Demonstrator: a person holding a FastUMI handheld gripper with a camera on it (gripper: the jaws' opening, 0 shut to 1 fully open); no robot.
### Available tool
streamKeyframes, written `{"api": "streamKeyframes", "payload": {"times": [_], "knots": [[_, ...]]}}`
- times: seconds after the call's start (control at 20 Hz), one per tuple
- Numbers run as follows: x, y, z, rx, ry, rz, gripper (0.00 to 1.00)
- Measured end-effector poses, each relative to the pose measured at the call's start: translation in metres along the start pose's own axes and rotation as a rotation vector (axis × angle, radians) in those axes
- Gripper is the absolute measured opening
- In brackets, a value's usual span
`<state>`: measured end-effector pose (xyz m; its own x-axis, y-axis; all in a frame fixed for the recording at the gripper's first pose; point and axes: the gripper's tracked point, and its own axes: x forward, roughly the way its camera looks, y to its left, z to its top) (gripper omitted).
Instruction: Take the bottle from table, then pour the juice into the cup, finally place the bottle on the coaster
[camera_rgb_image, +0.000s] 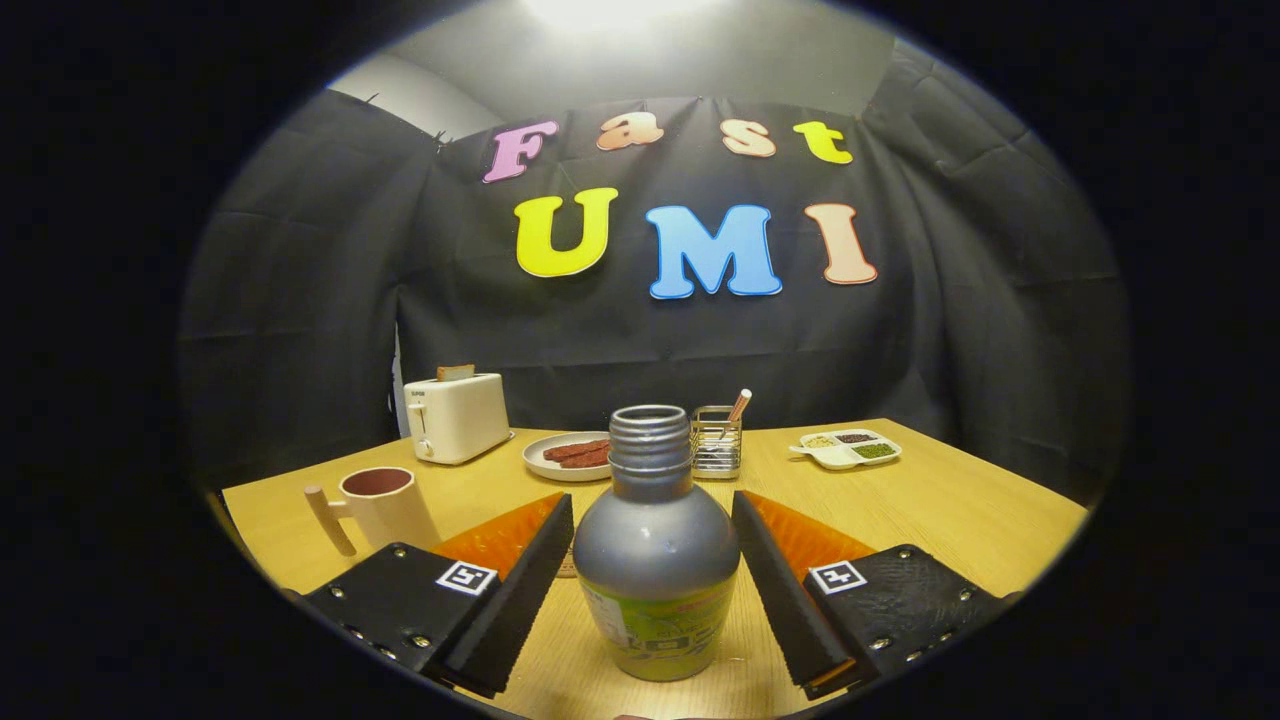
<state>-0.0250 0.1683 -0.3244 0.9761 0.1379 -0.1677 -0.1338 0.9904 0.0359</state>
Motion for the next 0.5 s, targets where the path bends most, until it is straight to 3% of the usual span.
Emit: {"api": "streamKeyframes", "payload": {"times": [0.2,0.35,0.5], "knots": [[0.013,-0.005,-0.012,0.010,0.020,-0.022,0.98],[0.015,-0.001,-0.018,0.015,0.028,-0.011,0.87],[0.021,0.001,-0.014,-0.046,0.022,-0.017,0.84]]}}
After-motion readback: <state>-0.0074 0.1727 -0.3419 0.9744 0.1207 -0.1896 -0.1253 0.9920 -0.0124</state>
